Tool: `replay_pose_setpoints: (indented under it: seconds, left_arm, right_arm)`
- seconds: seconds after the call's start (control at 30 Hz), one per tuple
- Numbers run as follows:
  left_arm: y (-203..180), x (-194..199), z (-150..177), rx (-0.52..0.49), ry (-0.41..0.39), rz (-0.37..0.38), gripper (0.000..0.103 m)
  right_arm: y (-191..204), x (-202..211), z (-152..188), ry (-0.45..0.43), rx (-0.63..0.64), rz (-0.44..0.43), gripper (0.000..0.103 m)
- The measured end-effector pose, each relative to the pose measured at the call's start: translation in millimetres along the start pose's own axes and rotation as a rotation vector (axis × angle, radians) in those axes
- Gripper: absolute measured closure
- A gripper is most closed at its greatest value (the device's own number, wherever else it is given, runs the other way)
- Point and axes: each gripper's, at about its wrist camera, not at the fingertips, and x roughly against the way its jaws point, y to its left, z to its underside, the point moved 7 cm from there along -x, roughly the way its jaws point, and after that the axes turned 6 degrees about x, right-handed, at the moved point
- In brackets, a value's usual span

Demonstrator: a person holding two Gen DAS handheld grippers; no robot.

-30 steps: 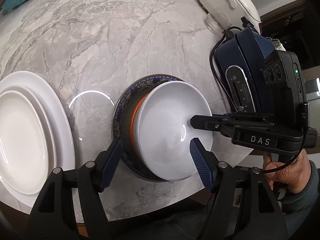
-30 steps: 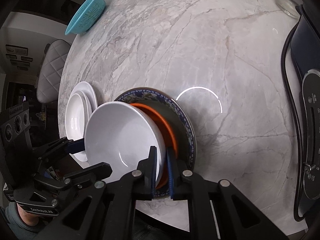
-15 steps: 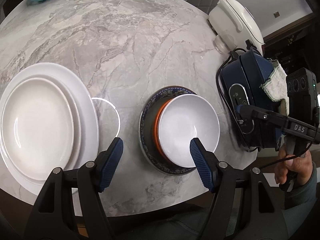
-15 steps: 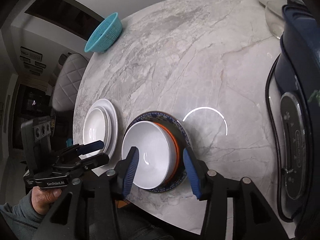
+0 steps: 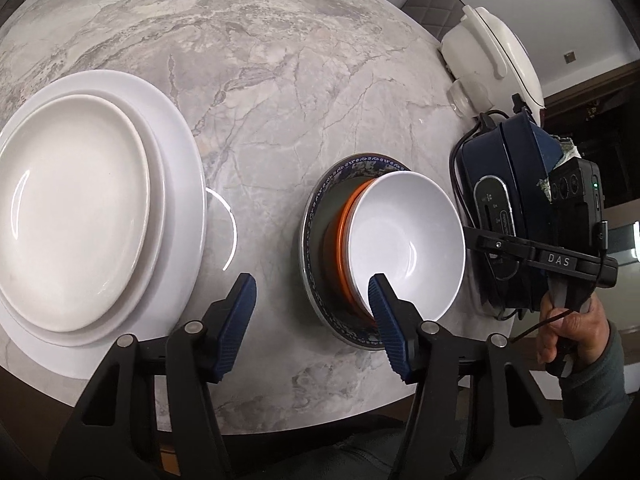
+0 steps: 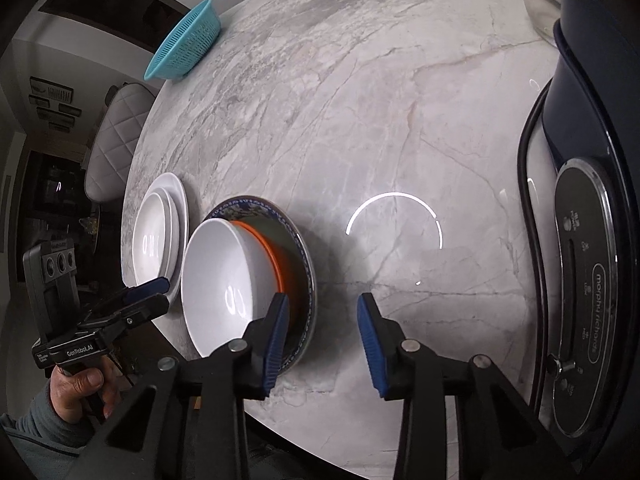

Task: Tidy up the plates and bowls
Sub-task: 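Grip the patterned bowl rim with both tools and lift the nested bowls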

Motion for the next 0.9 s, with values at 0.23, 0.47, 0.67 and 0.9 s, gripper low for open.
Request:
replay_pose_setpoints:
  seconds: [0.23, 0.47, 0.67, 0.9]
  left_arm:
    - [2, -9, -3, 0.001, 0.009, -0.001, 0.054]
    - [11, -7, -6, 0.031, 0.006, 0.012, 0.055]
    - [17, -8, -3, 0.039, 0.018, 0.020, 0.055]
    - [12, -23, -1, -0.008, 0.051, 0.022, 0.055]
  right_arm:
    - [-8, -9, 2, 0.028, 0.000, -0.005, 0.066]
    - [-9, -17, 2, 0.050, 0.008, -0.021, 0.066]
    - [-8, -19, 0, 0.058, 0.022, -0.018, 0.066]
    - [-5, -24, -1, 0.074, 0.033, -0.009, 0.066]
